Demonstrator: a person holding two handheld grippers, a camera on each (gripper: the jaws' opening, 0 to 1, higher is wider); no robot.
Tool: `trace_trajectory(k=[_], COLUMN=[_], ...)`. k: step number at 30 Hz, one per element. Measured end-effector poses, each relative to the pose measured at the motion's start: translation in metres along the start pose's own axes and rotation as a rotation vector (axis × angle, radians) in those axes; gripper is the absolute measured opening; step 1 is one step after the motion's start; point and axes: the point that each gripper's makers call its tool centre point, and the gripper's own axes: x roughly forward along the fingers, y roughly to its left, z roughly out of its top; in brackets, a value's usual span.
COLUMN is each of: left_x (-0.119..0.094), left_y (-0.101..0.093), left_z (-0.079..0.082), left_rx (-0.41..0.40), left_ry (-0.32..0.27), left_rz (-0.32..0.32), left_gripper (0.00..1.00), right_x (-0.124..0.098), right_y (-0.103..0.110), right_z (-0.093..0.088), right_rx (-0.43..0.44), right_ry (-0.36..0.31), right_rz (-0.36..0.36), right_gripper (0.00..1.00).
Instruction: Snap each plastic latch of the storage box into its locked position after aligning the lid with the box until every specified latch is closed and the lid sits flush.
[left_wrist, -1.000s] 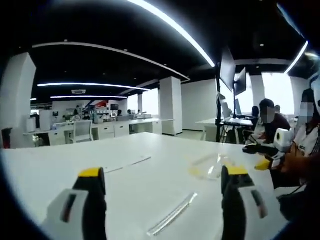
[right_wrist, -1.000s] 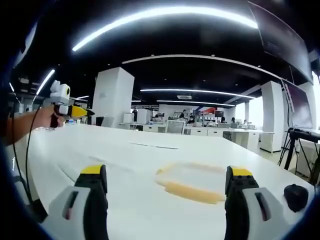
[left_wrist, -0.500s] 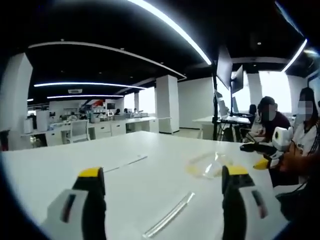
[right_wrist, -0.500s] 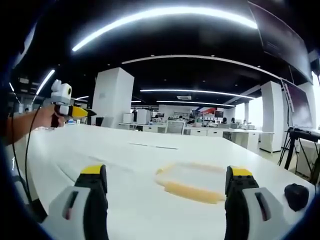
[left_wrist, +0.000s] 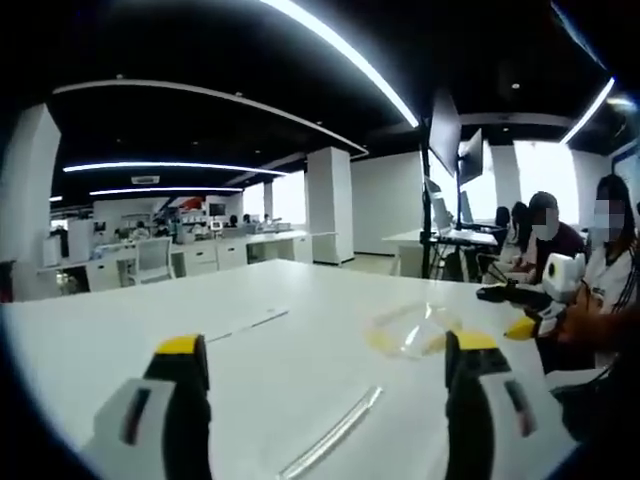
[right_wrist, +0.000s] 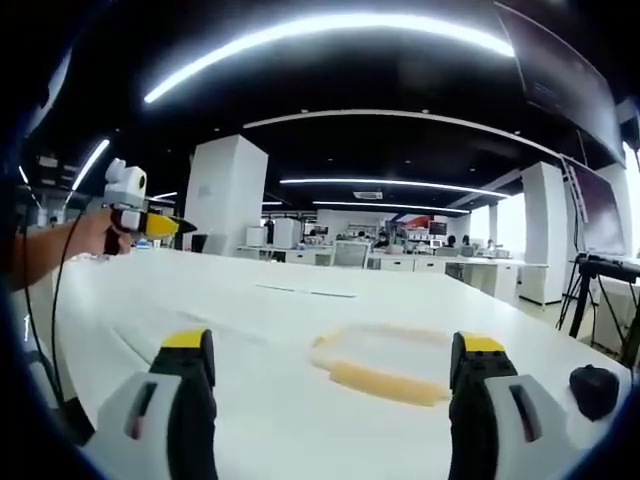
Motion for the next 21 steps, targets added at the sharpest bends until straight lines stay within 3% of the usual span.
trace_trajectory(k=[21], left_x=[0.016], left_y=[-0.011], left_z=[-0.004], left_rx=[0.019], left_ry=[0.026], left_rz=[-0.034], left_gripper=[0.99], right_x=[0.0], right_y=[-0.001], right_z=[-0.005], right_rx=[0.013], right_ry=[0.01], right_rz=[0.006], right_gripper=[0.97])
